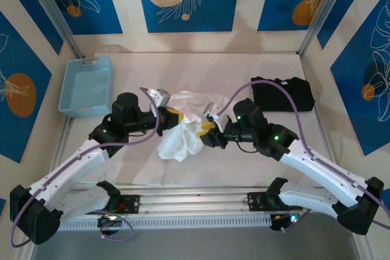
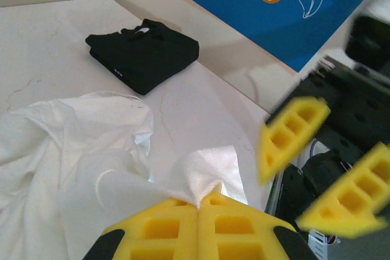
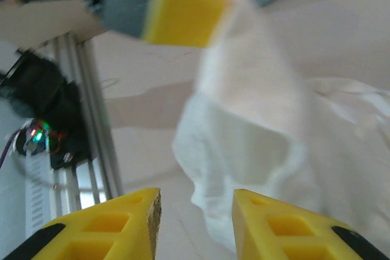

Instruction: Fold the inside-out t-shirt

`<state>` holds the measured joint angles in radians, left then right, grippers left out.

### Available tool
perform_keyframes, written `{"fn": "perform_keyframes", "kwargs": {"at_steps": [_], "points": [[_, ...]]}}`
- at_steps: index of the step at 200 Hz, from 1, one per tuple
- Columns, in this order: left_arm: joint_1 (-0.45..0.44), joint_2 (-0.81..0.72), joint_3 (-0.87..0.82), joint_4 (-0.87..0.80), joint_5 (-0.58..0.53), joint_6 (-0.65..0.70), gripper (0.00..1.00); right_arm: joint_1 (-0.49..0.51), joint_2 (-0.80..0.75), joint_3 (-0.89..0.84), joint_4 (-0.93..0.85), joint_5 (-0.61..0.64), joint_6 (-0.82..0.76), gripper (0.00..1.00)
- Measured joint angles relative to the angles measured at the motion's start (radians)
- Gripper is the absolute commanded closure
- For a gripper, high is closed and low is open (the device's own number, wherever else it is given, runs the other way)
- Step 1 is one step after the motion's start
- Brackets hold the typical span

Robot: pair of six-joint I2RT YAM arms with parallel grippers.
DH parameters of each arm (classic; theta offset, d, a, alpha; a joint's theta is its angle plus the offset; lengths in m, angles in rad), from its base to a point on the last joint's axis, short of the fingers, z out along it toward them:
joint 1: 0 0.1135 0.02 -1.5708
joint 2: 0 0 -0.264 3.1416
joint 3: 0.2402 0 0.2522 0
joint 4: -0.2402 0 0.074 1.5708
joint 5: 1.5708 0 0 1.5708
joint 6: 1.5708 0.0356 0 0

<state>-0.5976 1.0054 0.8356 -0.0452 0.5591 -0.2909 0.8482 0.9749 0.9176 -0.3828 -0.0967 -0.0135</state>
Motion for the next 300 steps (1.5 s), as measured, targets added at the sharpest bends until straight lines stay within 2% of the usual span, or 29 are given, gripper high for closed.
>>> {"fn": "perform_keyframes", "kwargs": {"at_steps": [36, 80, 115, 166, 223, 300], "points": [[0.0, 0.0, 0.0, 0.0, -0.01, -0.006, 1.0, 0.081, 0.132, 0.006, 0.034, 0.051, -0.053, 0.7], [0.002, 0.0, 0.0, -0.021, -0.011, -0.007, 1.0, 0.056, 0.237, 0.024, 0.038, 0.244, -0.05, 0.69], [0.002, -0.001, 0.0, -0.031, -0.011, -0.007, 1.0, 0.034, 0.235, 0.028, 0.056, 0.292, -0.047, 0.69], [0.003, -0.002, 0.0, -0.031, -0.011, -0.007, 1.0, -0.006, 0.222, 0.027, 0.061, 0.286, -0.046, 0.69], [0.005, -0.001, 0.0, -0.031, -0.011, -0.007, 1.0, -0.089, 0.161, 0.003, 0.089, 0.129, -0.024, 0.64], [0.005, -0.001, 0.0, -0.031, -0.011, -0.007, 1.0, -0.084, 0.208, 0.0, 0.091, 0.093, -0.029, 0.64]]}}
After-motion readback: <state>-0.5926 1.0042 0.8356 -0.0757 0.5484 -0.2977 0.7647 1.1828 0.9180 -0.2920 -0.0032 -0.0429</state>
